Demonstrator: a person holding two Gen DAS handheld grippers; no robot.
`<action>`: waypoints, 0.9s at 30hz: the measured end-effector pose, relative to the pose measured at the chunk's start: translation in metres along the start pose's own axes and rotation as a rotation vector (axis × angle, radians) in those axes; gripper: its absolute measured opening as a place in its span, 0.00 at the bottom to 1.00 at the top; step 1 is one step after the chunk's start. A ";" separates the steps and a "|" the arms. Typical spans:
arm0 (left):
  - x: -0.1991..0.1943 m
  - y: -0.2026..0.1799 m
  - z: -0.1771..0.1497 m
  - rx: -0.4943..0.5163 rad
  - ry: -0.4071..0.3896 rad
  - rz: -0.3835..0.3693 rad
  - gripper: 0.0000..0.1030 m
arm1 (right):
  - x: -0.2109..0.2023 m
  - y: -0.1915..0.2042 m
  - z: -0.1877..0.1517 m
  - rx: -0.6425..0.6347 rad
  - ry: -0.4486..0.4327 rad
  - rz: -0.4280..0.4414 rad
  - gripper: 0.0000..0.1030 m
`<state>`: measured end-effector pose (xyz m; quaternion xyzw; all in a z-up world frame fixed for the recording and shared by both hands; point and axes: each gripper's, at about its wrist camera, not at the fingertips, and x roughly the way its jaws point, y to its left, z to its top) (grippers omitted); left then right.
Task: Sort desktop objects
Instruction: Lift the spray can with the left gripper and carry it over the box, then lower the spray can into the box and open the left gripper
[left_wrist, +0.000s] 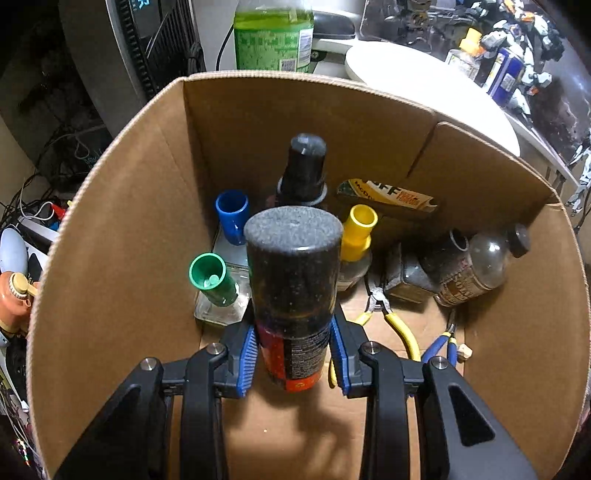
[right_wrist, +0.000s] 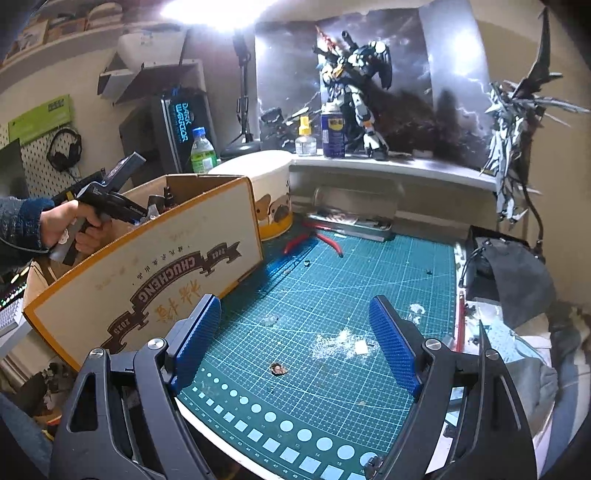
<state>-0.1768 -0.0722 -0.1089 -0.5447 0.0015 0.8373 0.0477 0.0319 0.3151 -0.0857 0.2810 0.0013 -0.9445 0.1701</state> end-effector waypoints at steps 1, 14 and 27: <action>0.002 0.000 0.000 0.000 0.005 0.005 0.33 | 0.001 0.000 0.000 0.001 0.003 0.001 0.79; 0.016 -0.012 -0.010 0.011 0.109 0.032 0.34 | 0.009 0.006 0.000 -0.017 0.028 0.009 0.79; 0.004 -0.026 -0.019 0.040 0.150 0.077 0.57 | 0.008 0.010 -0.001 -0.031 0.034 0.016 0.79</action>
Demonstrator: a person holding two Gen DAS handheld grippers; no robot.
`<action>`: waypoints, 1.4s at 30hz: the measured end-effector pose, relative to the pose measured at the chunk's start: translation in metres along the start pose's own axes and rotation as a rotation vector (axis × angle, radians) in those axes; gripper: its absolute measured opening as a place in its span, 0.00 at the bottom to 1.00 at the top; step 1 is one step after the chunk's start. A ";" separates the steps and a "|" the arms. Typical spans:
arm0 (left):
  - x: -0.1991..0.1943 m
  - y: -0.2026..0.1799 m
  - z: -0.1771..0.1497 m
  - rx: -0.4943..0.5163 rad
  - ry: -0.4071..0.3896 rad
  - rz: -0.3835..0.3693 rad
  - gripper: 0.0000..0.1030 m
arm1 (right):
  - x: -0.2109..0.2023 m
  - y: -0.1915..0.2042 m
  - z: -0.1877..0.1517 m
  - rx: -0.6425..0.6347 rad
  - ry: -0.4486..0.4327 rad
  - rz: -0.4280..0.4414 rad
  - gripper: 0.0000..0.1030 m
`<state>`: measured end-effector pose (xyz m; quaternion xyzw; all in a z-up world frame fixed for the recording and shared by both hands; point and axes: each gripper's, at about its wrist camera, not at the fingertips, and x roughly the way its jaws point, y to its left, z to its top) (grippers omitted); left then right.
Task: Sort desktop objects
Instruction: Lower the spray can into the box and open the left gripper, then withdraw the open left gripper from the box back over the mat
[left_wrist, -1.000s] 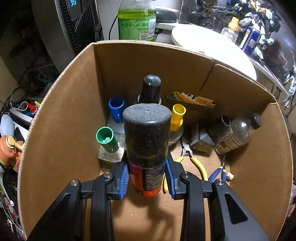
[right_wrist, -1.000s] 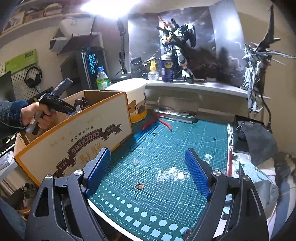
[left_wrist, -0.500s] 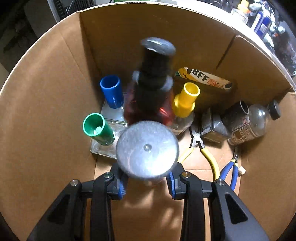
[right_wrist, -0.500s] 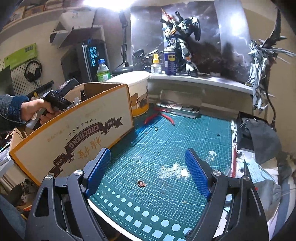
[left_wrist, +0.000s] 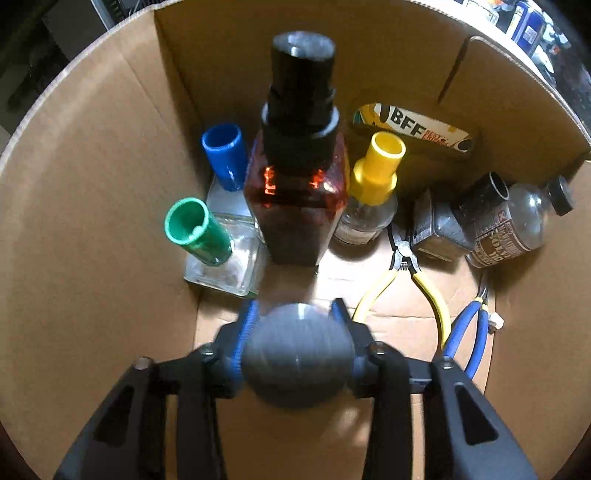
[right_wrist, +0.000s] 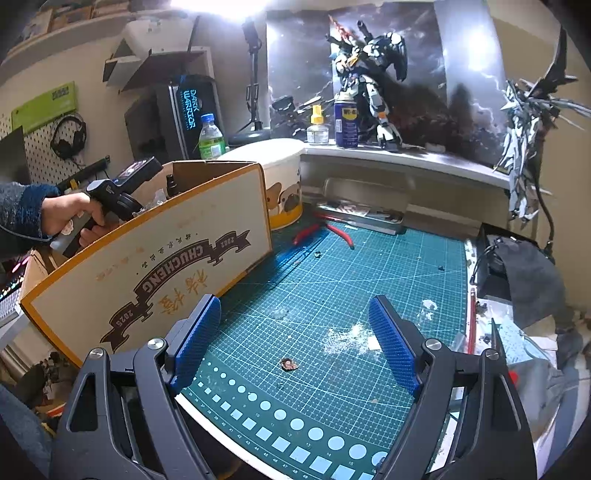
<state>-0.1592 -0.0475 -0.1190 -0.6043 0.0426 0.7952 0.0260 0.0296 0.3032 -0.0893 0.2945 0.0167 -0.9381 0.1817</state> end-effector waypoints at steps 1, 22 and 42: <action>-0.005 -0.001 0.000 0.006 -0.011 0.008 0.60 | 0.000 0.000 0.000 0.000 0.000 0.001 0.79; -0.190 -0.049 -0.081 0.138 -0.665 -0.167 1.00 | -0.053 -0.052 -0.029 0.075 -0.022 -0.119 0.80; -0.108 -0.235 -0.214 0.304 -0.787 -0.334 1.00 | -0.125 -0.091 -0.079 0.209 -0.016 -0.298 0.80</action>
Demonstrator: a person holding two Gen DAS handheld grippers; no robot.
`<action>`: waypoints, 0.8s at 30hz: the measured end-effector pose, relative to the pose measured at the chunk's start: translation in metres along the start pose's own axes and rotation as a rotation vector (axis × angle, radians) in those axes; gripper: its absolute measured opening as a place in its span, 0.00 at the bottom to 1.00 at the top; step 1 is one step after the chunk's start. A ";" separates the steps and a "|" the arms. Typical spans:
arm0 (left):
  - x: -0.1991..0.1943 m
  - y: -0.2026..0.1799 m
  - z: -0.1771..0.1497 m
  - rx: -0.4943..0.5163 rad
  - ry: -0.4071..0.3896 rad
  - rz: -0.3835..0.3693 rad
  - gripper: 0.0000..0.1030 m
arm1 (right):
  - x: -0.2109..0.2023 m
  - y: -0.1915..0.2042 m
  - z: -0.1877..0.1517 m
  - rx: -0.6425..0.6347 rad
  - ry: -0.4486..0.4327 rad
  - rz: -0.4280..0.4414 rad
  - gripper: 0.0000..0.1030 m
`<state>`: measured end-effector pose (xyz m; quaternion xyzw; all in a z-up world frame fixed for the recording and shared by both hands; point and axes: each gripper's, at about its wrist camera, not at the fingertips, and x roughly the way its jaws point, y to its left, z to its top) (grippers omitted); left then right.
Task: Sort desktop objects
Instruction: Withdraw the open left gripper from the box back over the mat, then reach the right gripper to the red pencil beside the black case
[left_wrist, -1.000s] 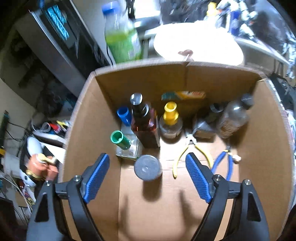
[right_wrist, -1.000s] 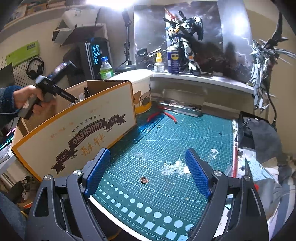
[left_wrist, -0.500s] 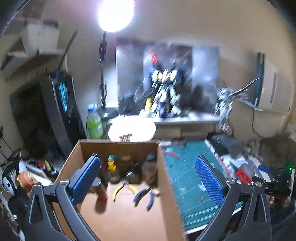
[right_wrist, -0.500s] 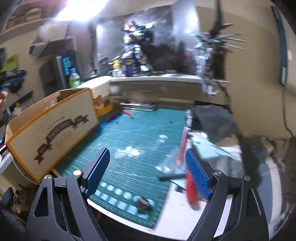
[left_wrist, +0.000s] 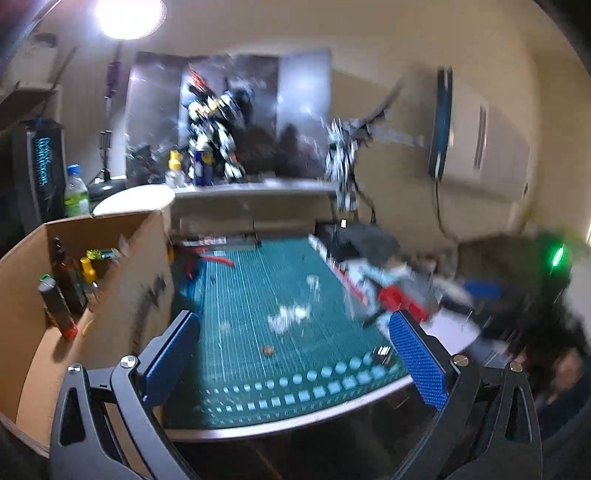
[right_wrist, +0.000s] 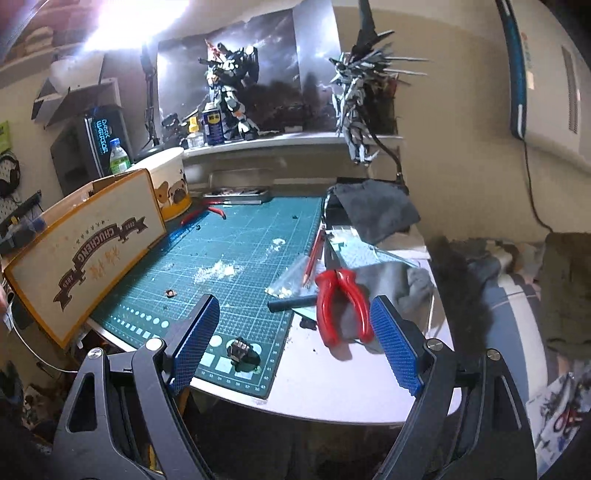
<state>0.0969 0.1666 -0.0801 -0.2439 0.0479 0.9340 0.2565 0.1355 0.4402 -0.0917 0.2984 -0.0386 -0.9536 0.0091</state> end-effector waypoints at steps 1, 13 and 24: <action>0.009 0.000 -0.005 0.006 0.017 0.014 1.00 | 0.000 0.000 -0.001 0.002 0.000 0.001 0.80; 0.063 0.030 -0.009 -0.057 0.139 0.092 1.00 | 0.022 0.013 0.008 -0.015 0.003 0.069 0.79; 0.076 0.042 -0.002 -0.104 0.149 0.117 1.00 | 0.051 0.041 0.012 0.042 0.056 -0.006 0.77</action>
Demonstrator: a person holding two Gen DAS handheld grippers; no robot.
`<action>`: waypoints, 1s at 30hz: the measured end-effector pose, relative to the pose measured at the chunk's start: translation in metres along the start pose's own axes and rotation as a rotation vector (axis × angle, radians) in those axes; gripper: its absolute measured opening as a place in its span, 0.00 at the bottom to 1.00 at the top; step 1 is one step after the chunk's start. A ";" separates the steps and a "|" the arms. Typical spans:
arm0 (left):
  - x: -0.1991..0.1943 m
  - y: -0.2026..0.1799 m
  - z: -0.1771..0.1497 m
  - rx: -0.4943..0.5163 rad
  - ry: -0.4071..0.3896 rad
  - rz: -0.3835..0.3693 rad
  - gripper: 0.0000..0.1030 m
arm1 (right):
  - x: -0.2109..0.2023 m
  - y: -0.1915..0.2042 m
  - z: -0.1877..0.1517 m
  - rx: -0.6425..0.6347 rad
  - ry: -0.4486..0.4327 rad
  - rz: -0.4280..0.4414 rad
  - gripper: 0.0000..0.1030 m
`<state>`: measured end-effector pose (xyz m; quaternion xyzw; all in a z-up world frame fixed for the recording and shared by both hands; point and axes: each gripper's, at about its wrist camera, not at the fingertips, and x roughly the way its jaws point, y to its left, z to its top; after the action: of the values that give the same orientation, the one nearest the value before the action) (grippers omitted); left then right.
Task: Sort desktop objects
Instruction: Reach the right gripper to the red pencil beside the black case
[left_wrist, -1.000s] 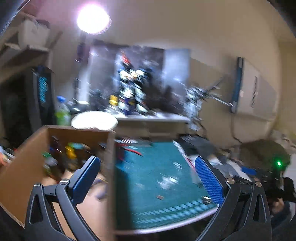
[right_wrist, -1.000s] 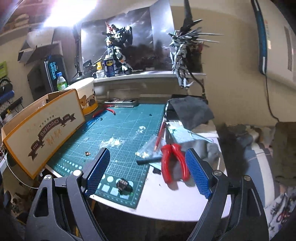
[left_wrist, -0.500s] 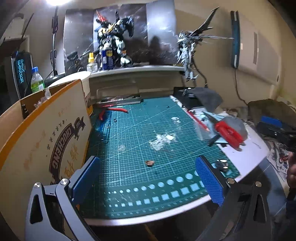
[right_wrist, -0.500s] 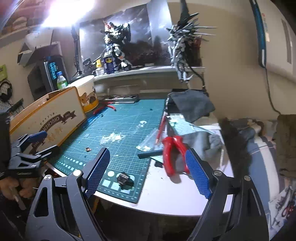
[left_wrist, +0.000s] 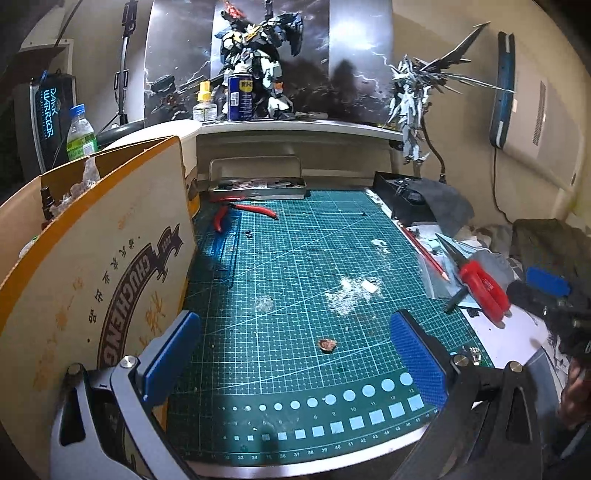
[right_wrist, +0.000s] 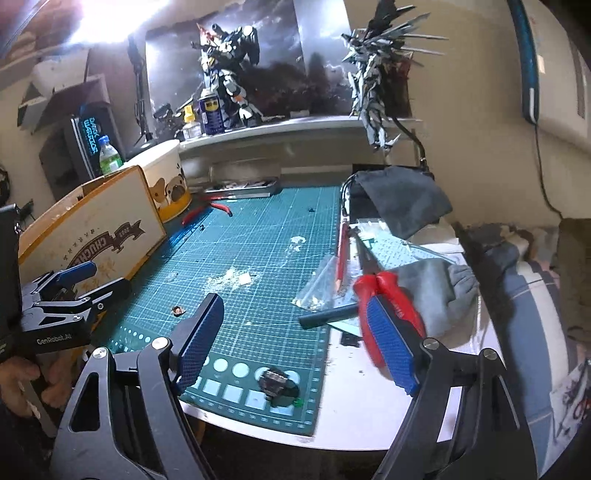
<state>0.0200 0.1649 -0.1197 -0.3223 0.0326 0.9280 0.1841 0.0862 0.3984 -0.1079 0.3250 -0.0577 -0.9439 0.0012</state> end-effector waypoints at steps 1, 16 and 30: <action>0.000 0.000 0.000 -0.001 0.000 0.001 1.00 | 0.002 0.004 0.000 -0.004 0.003 -0.006 0.77; 0.001 0.001 0.001 0.004 0.019 -0.011 1.00 | 0.060 -0.007 0.038 -0.101 0.101 0.008 0.44; 0.019 0.003 0.005 0.002 0.051 -0.016 1.00 | 0.223 -0.041 0.104 -0.098 0.448 -0.116 0.04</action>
<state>0.0025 0.1686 -0.1277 -0.3458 0.0358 0.9180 0.1908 -0.1519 0.4414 -0.1678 0.5285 0.0086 -0.8485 -0.0246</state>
